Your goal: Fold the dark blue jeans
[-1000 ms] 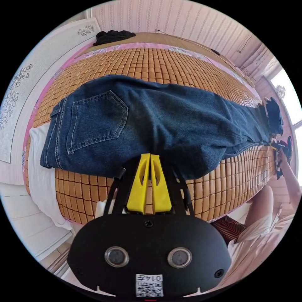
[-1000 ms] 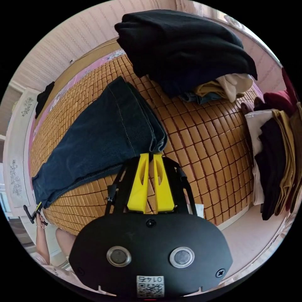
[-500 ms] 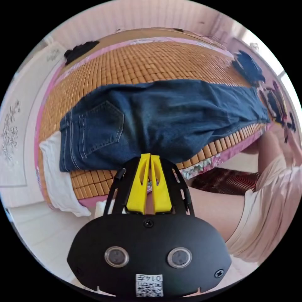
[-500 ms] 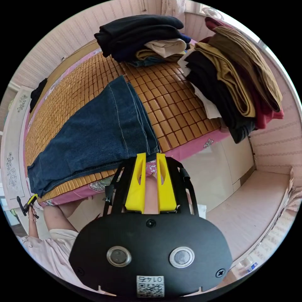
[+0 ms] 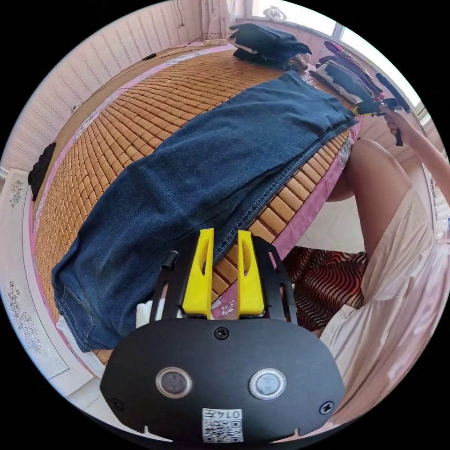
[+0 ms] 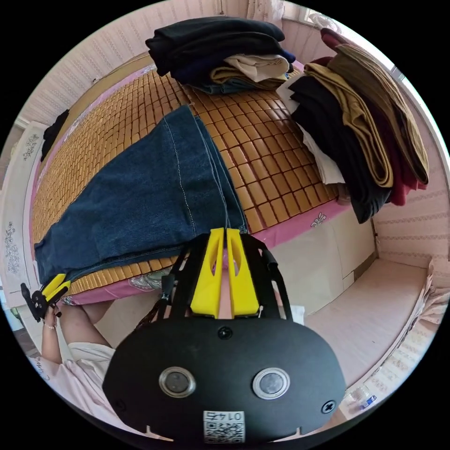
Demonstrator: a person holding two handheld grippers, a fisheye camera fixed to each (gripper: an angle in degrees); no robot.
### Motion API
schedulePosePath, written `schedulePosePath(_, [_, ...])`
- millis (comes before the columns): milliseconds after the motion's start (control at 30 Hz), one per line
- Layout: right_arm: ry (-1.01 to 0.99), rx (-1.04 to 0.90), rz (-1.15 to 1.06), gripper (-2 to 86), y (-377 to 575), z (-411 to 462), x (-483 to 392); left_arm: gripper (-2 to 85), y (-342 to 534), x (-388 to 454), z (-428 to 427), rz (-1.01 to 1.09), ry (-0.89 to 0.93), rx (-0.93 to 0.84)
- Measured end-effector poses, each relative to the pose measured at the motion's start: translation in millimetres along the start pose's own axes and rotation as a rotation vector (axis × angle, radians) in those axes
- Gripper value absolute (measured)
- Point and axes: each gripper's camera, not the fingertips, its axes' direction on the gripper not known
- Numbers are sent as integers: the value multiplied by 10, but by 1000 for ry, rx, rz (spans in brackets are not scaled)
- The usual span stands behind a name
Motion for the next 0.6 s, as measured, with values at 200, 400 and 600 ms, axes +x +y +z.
schedulePosePath(200, [-74,117,-103,-8,-120,-519,-133,9,-69,41,38,-73,53,7])
schedulePosePath(400, [-213,428,-95,-9,97,-1507,-91,-9,-34,202,-236,41,-41,100])
schedulePosePath(600, [-231,102,230,-9,384,-390,697,-9,-16,305,-56,81,8,66])
